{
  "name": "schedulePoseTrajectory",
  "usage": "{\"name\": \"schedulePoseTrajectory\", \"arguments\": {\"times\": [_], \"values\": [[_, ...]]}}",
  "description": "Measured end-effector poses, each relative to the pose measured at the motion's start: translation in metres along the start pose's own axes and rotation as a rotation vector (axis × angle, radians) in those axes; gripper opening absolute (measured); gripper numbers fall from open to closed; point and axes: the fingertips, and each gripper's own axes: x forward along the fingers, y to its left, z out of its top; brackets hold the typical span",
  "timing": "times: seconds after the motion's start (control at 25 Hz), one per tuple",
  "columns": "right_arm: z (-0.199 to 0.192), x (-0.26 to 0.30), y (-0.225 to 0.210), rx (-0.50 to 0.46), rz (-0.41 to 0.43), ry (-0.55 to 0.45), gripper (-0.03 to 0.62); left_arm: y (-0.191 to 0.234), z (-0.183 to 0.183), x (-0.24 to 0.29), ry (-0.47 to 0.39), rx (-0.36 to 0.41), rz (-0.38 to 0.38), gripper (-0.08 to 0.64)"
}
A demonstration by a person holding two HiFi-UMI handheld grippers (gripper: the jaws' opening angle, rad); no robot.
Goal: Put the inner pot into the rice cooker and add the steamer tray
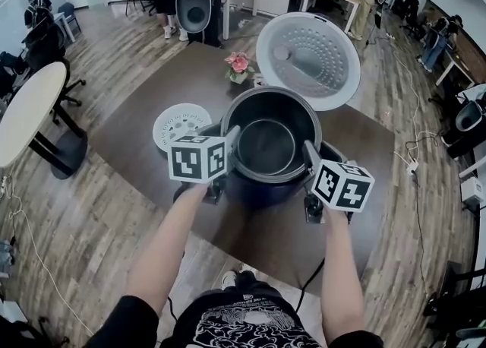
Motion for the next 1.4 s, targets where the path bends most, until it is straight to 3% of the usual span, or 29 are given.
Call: {"name": "schedulePoseTrajectory", "arguments": {"times": [0.36, 1.24, 1.32, 1.4], "values": [[-0.018, 0.009, -0.006, 0.016, 0.021, 0.025, 0.141, 0.002, -0.008, 0.004, -0.006, 0.009, 0.024, 0.132], [-0.018, 0.015, -0.009, 0.046, 0.081, 0.021, 0.147, 0.005, -0.012, 0.012, 0.007, 0.074, 0.051, 0.158], [-0.015, 0.014, -0.009, 0.031, 0.074, 0.015, 0.171, 0.007, -0.01, 0.011, 0.007, 0.087, 0.057, 0.164], [-0.011, 0.012, -0.011, -0.023, 0.045, -0.002, 0.247, 0.008, -0.01, 0.009, 0.003, 0.09, 0.058, 0.184]]}}
